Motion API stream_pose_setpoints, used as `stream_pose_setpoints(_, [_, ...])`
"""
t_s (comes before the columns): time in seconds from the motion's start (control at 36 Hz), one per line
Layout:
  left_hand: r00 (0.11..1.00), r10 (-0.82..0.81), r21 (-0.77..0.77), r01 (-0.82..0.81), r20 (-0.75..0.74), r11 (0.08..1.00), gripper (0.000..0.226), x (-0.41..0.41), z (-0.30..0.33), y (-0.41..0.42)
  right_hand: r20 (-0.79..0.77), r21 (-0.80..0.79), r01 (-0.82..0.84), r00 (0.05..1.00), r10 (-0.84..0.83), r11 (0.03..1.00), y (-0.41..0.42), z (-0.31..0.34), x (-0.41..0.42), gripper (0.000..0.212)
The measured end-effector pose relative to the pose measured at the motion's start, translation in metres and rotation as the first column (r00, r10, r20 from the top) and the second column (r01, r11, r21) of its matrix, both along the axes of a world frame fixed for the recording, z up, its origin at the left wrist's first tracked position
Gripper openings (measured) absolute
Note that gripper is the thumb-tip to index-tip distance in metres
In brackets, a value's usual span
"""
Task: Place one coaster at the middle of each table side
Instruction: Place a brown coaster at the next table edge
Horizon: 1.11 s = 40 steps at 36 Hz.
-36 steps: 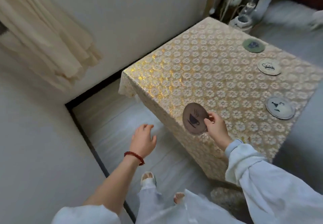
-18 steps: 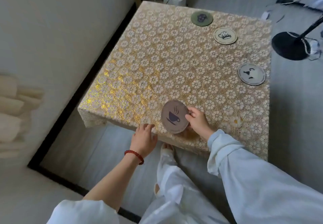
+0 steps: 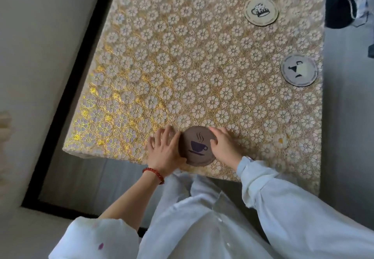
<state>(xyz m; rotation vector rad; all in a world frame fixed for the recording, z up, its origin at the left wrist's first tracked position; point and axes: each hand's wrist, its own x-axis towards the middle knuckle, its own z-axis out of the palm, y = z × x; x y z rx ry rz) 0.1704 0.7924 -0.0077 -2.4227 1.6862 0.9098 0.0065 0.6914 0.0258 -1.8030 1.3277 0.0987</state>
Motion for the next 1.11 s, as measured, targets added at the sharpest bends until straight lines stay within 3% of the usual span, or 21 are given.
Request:
stream_pose_setpoints(0.22, [0.993, -0.114, -0.004, 0.114, -0.007, 0.993, 0.1, 0.014, -0.01, -0.014, 0.015, -0.016, 0.004, 1.0, -0.004, 1.0, -0.011, -0.005, 0.015, 0.039])
stream_pose_setpoints(0.44, [0.981, -0.189, -0.007, 0.188, -0.045, 0.982, 0.112, 0.022, -0.011, -0.01, -0.051, -0.11, -0.033, 0.998, 0.027, 0.993, 0.0, -0.012, -0.002, 0.047])
stream_pose_setpoints(0.67, [0.981, -0.194, -0.028, 0.193, -0.032, 0.981, 0.107, 0.024, -0.017, -0.007, -0.346, -0.117, -0.363, 0.887, 0.305, 0.924, 0.016, -0.025, -0.04, 0.083])
stream_pose_setpoints(1.11, [0.979, -0.2, -0.037, 0.199, -0.041, 0.979, 0.107, 0.027, -0.019, -0.006, -0.35, -0.182, -0.371, 0.89, 0.293, 0.91, 0.016, -0.025, -0.035, 0.084])
